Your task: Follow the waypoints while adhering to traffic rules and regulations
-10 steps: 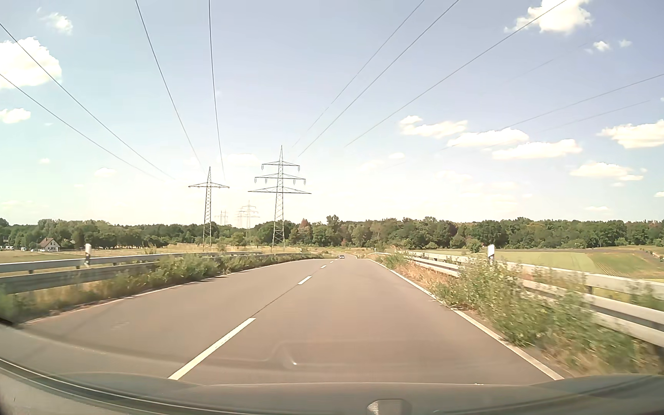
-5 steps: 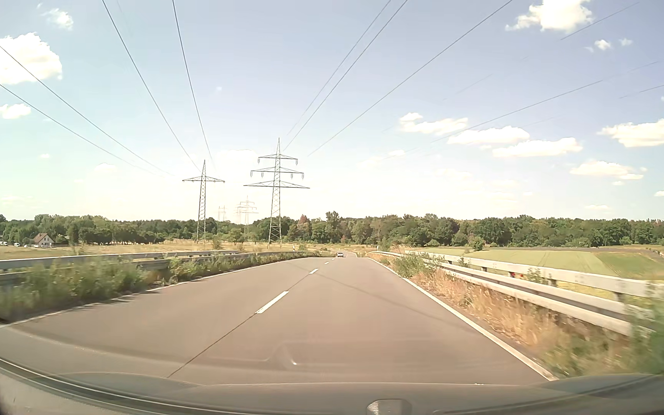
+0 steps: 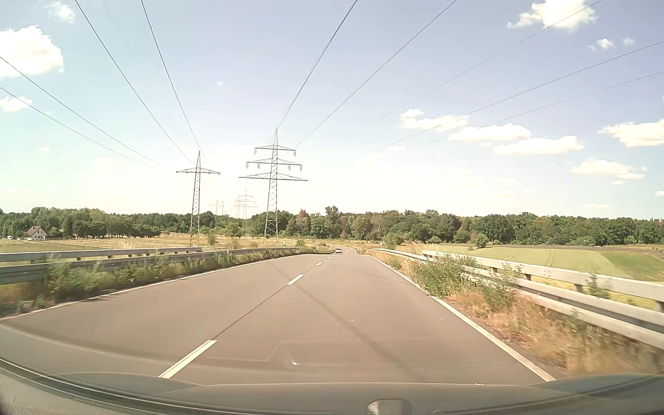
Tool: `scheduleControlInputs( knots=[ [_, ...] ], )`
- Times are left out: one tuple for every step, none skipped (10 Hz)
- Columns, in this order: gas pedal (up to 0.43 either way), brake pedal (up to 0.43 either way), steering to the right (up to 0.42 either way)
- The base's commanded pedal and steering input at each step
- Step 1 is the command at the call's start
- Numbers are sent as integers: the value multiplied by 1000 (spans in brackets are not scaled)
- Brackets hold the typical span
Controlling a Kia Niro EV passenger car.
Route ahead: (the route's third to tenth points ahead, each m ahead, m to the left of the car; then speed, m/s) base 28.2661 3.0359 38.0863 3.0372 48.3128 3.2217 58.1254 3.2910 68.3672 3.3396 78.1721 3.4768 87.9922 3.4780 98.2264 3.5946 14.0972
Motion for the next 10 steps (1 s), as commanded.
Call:
scheduleControlInputs(
  knots=[
    [110, 30, 1],
    [110, 30, 1],
    [110, 30, 1],
    [110, 30, 1],
    [110, 30, 1],
    [110, 30, 1],
    [118, 30, 1],
    [118, 30, 1],
    [118, 30, 1],
    [118, 30, 1]
  ],
)
